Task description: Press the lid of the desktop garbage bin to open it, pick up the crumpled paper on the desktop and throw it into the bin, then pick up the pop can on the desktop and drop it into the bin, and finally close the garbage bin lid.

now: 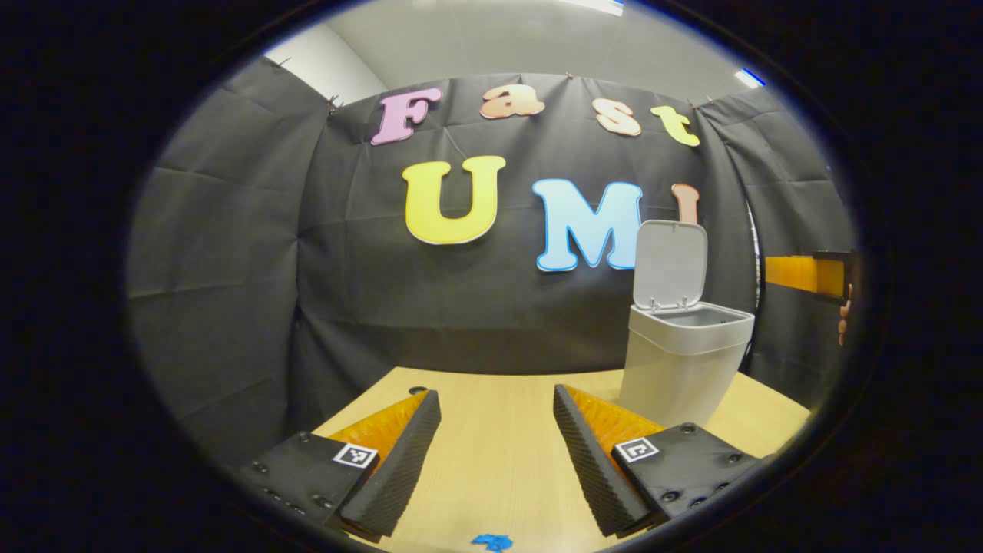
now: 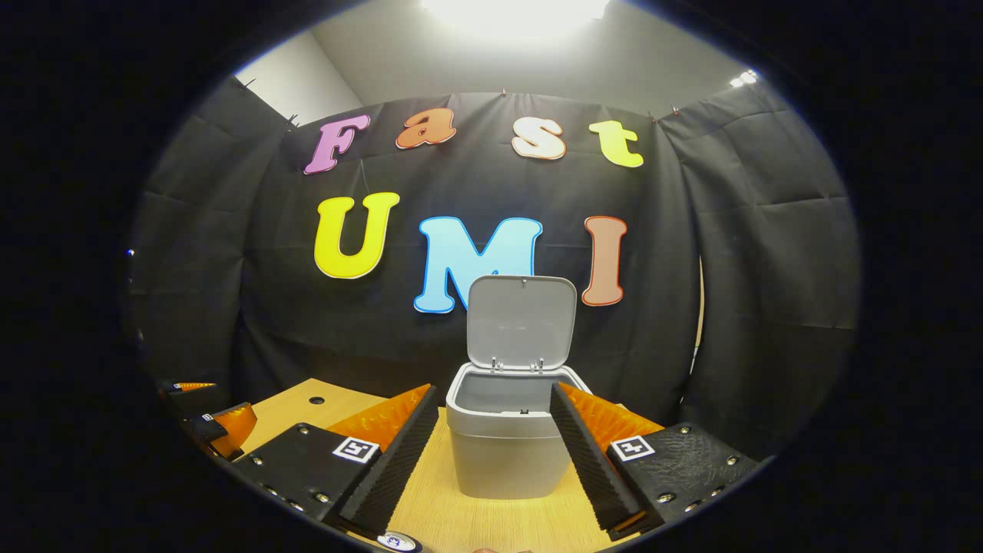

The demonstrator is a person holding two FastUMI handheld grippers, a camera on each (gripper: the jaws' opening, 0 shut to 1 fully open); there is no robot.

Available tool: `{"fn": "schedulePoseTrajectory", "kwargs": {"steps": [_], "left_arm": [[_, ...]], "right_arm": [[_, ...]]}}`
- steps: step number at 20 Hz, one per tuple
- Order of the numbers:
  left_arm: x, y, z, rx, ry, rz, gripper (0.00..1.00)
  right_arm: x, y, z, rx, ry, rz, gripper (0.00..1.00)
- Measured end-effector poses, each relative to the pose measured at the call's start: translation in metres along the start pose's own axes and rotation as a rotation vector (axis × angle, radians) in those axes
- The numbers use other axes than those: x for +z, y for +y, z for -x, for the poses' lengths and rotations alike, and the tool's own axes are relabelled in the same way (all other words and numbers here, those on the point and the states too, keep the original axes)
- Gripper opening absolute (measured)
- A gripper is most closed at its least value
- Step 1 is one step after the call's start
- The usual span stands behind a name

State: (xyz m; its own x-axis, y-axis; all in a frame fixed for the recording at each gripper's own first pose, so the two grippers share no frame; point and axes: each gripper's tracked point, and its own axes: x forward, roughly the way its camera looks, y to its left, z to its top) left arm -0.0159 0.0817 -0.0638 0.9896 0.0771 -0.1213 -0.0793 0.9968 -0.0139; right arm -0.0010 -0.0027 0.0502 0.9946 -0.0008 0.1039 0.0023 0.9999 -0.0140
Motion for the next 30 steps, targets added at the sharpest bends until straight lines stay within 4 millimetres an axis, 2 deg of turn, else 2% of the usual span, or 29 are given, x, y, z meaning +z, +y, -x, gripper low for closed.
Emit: {"fn": "schedulePoseTrajectory", "kwargs": {"steps": [4,5,7,10,12,15,18,19,20,21,22,23,25,27,28,30], "left_arm": [[-0.028,0.008,0.005,-0.017,0.036,-0.002,1.00],[-0.039,0.010,0.006,-0.022,0.051,-0.019,0.93],[-0.060,0.010,0.011,-0.038,0.077,-0.047,0.93],[-0.097,0.008,0.016,-0.071,0.134,-0.064,1.00],[-0.120,0.008,0.021,-0.091,0.164,-0.078,1.00],[-0.158,0.010,0.024,-0.114,0.216,-0.116,0.92],[-0.198,0.010,0.027,-0.136,0.282,-0.123,0.92],[-0.213,0.010,0.029,-0.134,0.317,-0.134,0.97],[-0.229,0.012,0.031,-0.132,0.347,-0.134,0.92],[-0.242,0.014,0.031,-0.130,0.379,-0.128,0.97],[-0.252,0.015,0.032,-0.130,0.409,-0.117,0.97],[-0.259,0.016,0.032,-0.124,0.426,-0.111,1.00],[-0.270,0.019,0.034,-0.112,0.459,-0.114,0.97],[-0.277,0.020,0.036,-0.109,0.481,-0.113,0.97],[-0.282,0.019,0.036,-0.112,0.495,-0.113,1.00],[-0.290,0.019,0.038,-0.103,0.514,-0.120,0.98]], "right_arm": [[0.000,0.007,0.013,-0.013,-0.021,-0.002,0.94],[-0.002,0.009,0.017,-0.018,-0.023,0.003,0.95],[-0.006,0.014,0.024,-0.023,-0.018,0.016,0.94],[-0.012,0.023,0.034,-0.021,0.003,0.014,0.94],[-0.015,0.026,0.040,-0.030,0.014,0.022,0.94],[-0.016,0.031,0.046,-0.046,0.022,0.048,0.94],[-0.017,0.039,0.046,-0.042,0.027,0.041,0.95],[-0.018,0.043,0.044,-0.033,0.035,0.038,0.95],[-0.019,0.046,0.043,-0.023,0.043,0.040,0.94],[-0.019,0.049,0.042,-0.013,0.046,0.044,0.95],[-0.016,0.051,0.042,-0.006,0.041,0.051,0.95],[-0.015,0.052,0.041,0.001,0.039,0.057,0.95],[-0.017,0.054,0.039,0.014,0.039,0.066,0.95],[-0.022,0.055,0.038,0.027,0.053,0.066,0.95],[-0.023,0.054,0.037,0.029,0.058,0.066,0.95],[-0.023,0.049,0.037,0.027,0.060,0.066,0.95]]}}
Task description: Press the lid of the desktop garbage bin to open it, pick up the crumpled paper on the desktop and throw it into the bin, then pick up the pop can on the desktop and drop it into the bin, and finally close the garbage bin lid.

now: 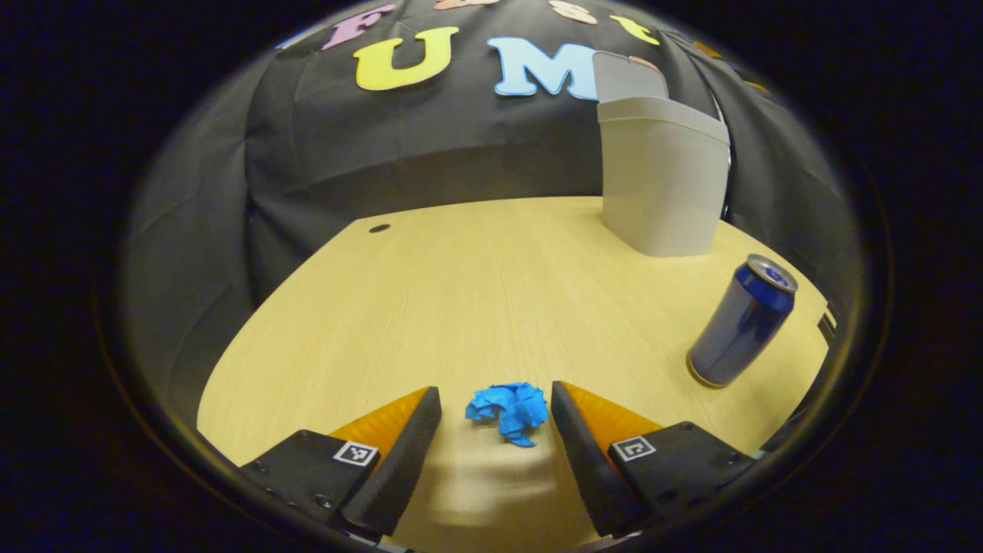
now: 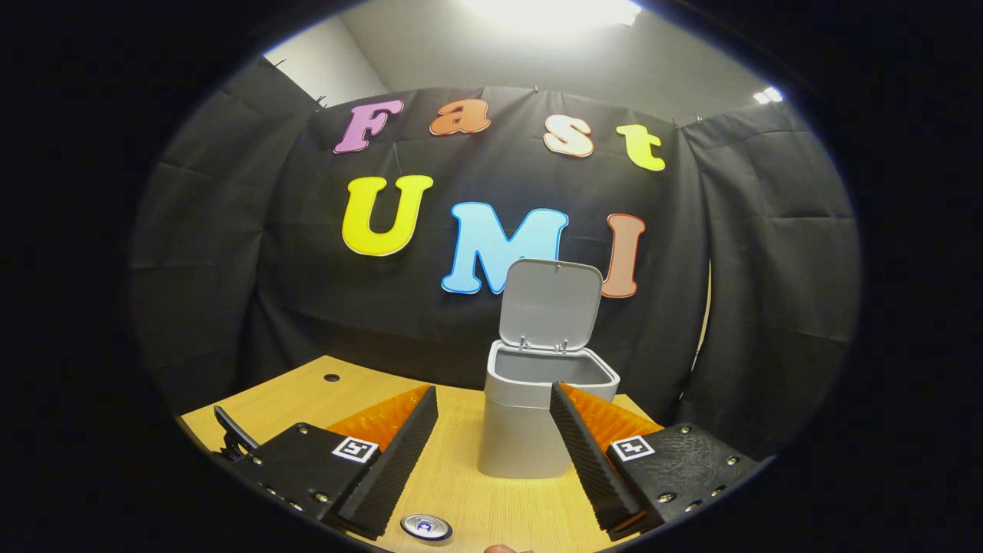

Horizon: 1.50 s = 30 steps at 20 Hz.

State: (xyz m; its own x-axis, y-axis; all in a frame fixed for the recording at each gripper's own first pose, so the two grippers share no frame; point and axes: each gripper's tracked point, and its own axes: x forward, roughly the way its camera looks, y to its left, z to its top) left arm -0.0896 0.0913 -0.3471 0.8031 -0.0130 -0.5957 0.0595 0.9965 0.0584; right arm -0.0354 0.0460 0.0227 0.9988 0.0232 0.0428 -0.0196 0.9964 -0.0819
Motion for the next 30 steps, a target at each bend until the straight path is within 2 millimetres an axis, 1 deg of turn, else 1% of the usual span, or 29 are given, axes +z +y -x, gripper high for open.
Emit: {"fn": "schedulePoseTrajectory", "kwargs": {"steps": [1,3,5,6,8,9,11,12,13,14,16,17,18,19,20,22,23,26,30], "left_arm": [[-0.003,0.000,-0.001,0.005,0.006,-0.005,0.94],[-0.008,-0.001,-0.004,0.016,0.016,-0.011,0.91],[-0.008,-0.003,-0.004,0.020,0.013,-0.012,0.88],[-0.008,-0.003,-0.005,0.023,0.013,-0.012,0.84],[-0.007,-0.003,-0.008,0.036,0.011,-0.019,0.84],[-0.007,-0.003,-0.009,0.039,0.012,-0.021,0.74],[-0.006,-0.001,-0.012,0.053,0.013,-0.024,0.65],[-0.004,-0.002,-0.014,0.054,0.013,-0.029,0.58],[-0.005,-0.003,-0.015,0.052,0.014,-0.037,0.58],[-0.007,0.001,-0.017,0.081,0.021,-0.042,0.48],[-0.003,-0.001,-0.017,0.073,0.020,-0.045,0.29],[-0.005,-0.002,-0.016,0.071,0.023,-0.040,0.28],[-0.005,0.002,-0.014,0.095,0.018,-0.036,0.30],[-0.003,0.004,-0.016,0.098,0.021,-0.028,0.23],[-0.004,0.002,-0.015,0.095,0.026,-0.018,0.16],[0.000,0.002,-0.013,0.105,0.022,-0.008,0.16],[0.007,0.001,-0.011,0.109,0.006,-0.011,0.16],[0.033,-0.002,-0.003,0.111,-0.044,-0.036,0.17],[0.072,-0.013,0.003,0.097,-0.094,-0.027,0.16]], "right_arm": [[0.000,-0.004,-0.001,-0.005,0.001,-0.002,0.95],[-0.001,-0.009,-0.001,-0.012,0.002,-0.007,0.95],[-0.004,-0.014,-0.003,-0.017,0.010,-0.014,0.95],[-0.006,-0.016,-0.004,-0.016,0.017,-0.015,0.95],[-0.010,-0.017,-0.004,-0.011,0.029,-0.015,0.95],[-0.013,-0.017,-0.004,-0.006,0.036,-0.015,0.95],[-0.014,-0.020,-0.004,-0.003,0.037,-0.014,0.95],[-0.013,-0.022,-0.004,-0.006,0.034,-0.015,0.95],[-0.014,-0.024,-0.004,-0.007,0.033,-0.016,0.95],[-0.015,-0.025,-0.005,-0.009,0.035,-0.019,0.95],[-0.018,-0.027,-0.006,-0.007,0.042,-0.028,0.95],[-0.018,-0.028,-0.006,-0.005,0.043,-0.030,0.95],[-0.017,-0.029,-0.006,-0.008,0.042,-0.028,0.95],[-0.018,-0.032,-0.007,-0.011,0.040,-0.026,0.95],[-0.018,-0.034,-0.007,-0.013,0.041,-0.026,0.95],[-0.019,-0.037,-0.008,-0.015,0.037,-0.031,0.94],[-0.018,-0.040,-0.009,-0.018,0.035,-0.032,0.94],[-0.017,-0.048,-0.012,-0.028,0.023,-0.043,0.94],[-0.012,-0.063,-0.020,-0.034,-0.002,-0.029,0.94]]}}
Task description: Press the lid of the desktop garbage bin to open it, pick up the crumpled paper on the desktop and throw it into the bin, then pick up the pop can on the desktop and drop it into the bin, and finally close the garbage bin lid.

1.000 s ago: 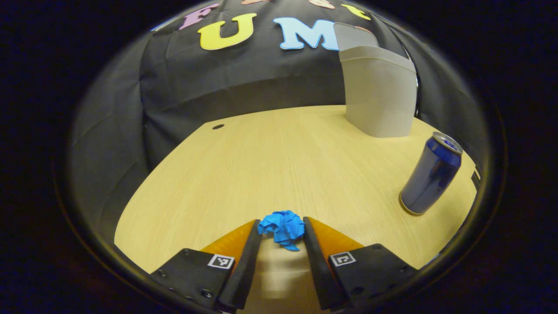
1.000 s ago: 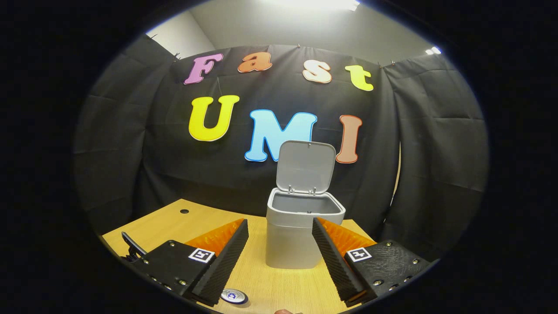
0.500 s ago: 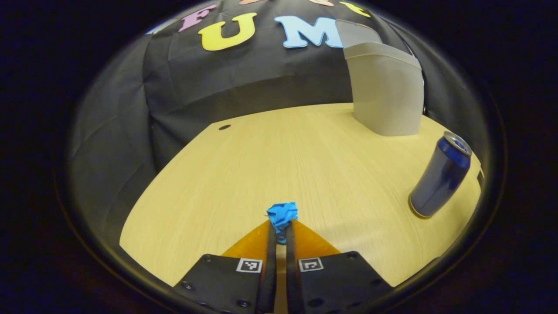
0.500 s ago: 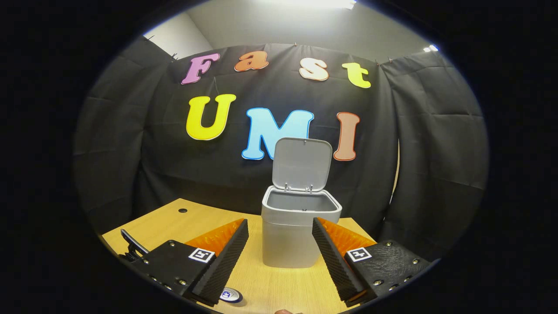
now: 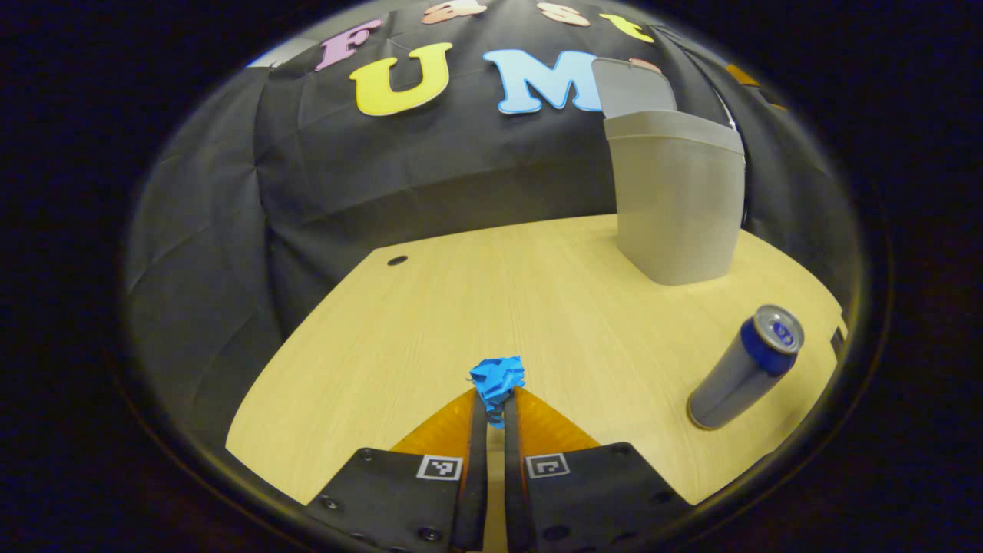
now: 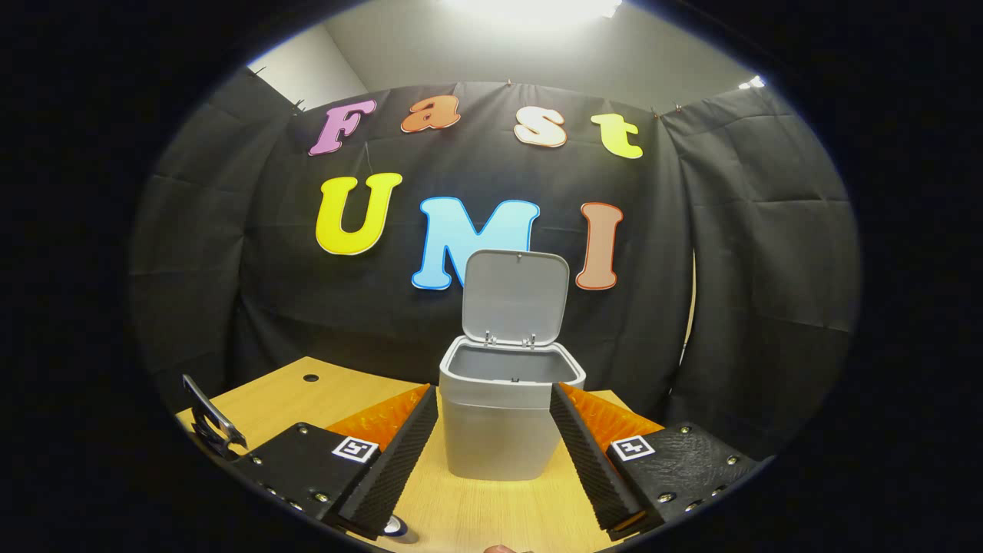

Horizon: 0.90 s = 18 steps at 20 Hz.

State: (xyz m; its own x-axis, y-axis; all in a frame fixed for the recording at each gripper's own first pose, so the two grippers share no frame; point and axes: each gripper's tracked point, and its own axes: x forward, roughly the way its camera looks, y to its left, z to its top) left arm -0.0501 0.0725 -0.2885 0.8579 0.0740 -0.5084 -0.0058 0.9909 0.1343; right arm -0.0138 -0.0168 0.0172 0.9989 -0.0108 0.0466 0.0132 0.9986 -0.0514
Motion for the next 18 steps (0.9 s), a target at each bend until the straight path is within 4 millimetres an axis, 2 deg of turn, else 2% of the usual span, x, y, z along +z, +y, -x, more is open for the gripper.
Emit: {"fn": "schedulePoseTrajectory", "kwargs": {"steps": [4,7,8,13,18], "left_arm": [[0.062,-0.009,0.007,-0.019,-0.091,0.025,0.18],[0.110,-0.025,0.008,-0.055,-0.157,0.046,0.16],[0.126,-0.031,0.008,-0.067,-0.182,0.052,0.18],[0.192,-0.070,0.012,-0.139,-0.276,0.075,0.16],[0.249,-0.112,0.012,-0.212,-0.356,0.093,0.18]], "right_arm": [[0.006,-0.016,-0.001,-0.015,-0.035,0.000,0.95],[0.005,-0.028,-0.001,-0.036,-0.049,0.025,0.95],[0.005,-0.031,0.000,-0.038,-0.049,0.025,0.94],[0.004,-0.050,0.002,-0.059,-0.041,0.010,0.95],[-0.002,-0.075,0.008,-0.104,-0.032,-0.012,0.95]]}}
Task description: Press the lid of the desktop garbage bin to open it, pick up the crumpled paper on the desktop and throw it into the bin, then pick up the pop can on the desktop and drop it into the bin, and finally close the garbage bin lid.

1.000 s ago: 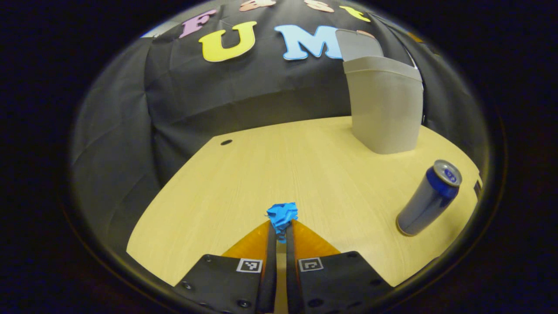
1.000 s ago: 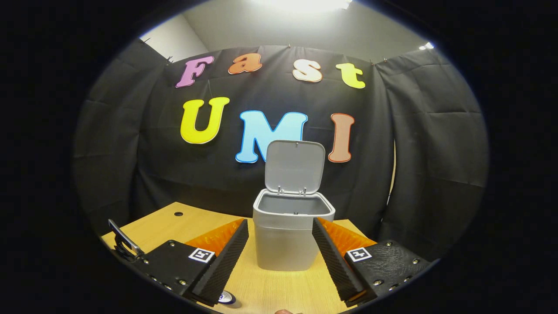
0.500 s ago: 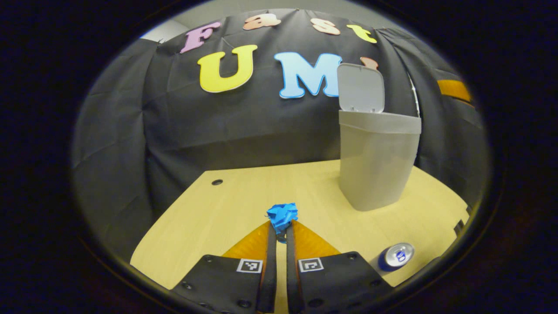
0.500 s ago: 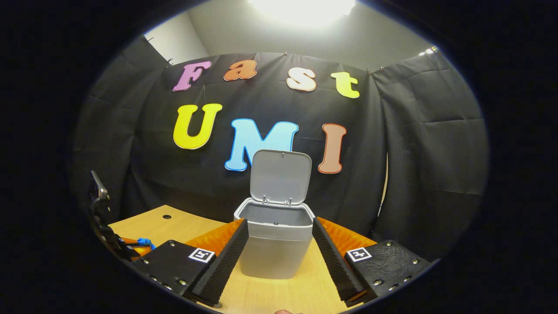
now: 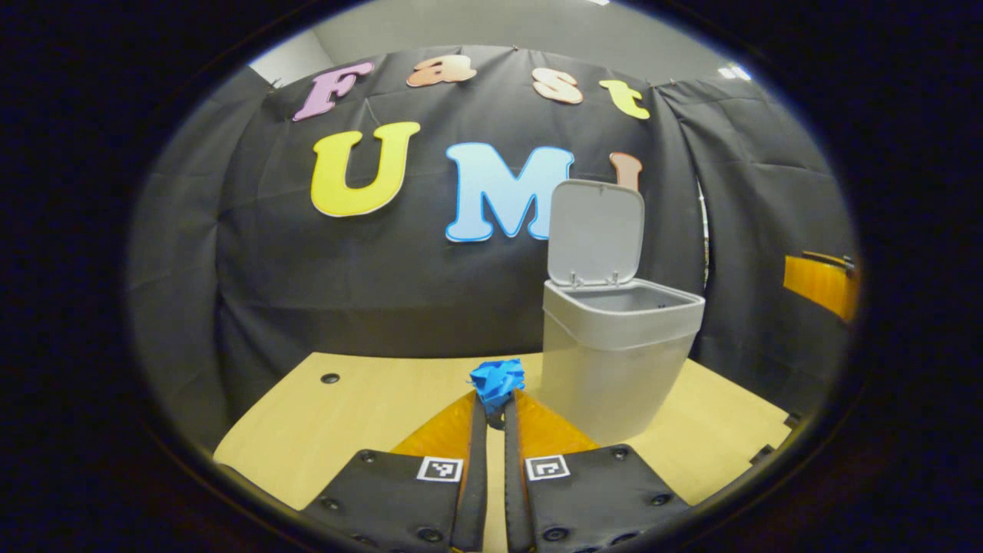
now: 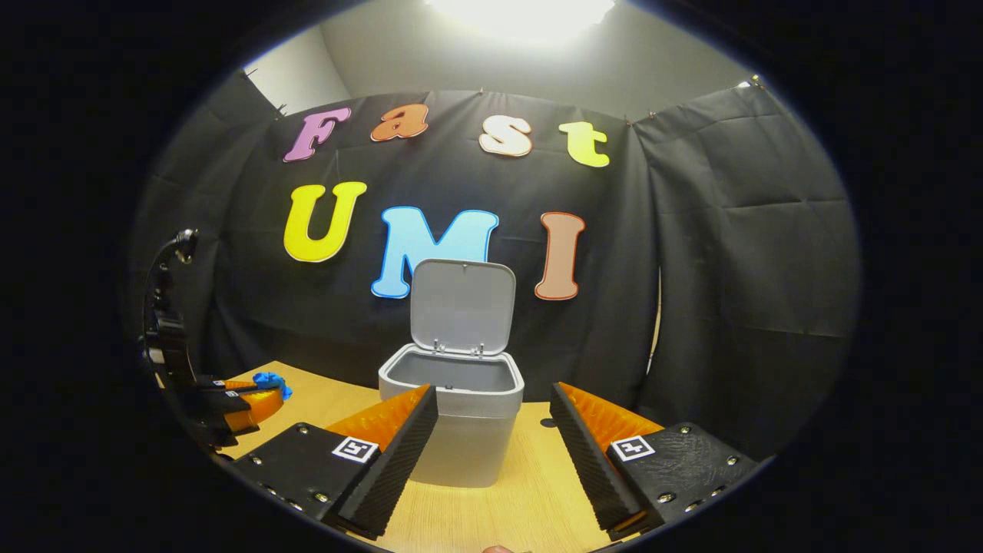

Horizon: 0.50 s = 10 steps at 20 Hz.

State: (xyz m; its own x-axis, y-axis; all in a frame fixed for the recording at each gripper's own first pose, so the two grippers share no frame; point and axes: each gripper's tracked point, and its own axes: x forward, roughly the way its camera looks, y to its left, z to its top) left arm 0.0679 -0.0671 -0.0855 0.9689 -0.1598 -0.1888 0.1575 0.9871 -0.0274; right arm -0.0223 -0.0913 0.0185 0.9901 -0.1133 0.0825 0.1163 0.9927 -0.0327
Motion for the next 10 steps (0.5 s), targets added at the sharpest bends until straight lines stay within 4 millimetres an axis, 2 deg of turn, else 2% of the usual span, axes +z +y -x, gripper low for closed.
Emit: {"fn": "schedulePoseTrajectory", "kwargs": {"steps": [6,10], "left_arm": [[0.057,-0.052,-0.038,-0.079,-0.092,0.062,0.17],[0.087,-0.087,-0.066,-0.115,-0.141,0.057,0.16]], "right_arm": [[-0.001,-0.029,0.002,-0.050,-0.010,-0.002,0.95],[-0.001,-0.042,-0.003,-0.062,-0.014,-0.018,0.95]]}}
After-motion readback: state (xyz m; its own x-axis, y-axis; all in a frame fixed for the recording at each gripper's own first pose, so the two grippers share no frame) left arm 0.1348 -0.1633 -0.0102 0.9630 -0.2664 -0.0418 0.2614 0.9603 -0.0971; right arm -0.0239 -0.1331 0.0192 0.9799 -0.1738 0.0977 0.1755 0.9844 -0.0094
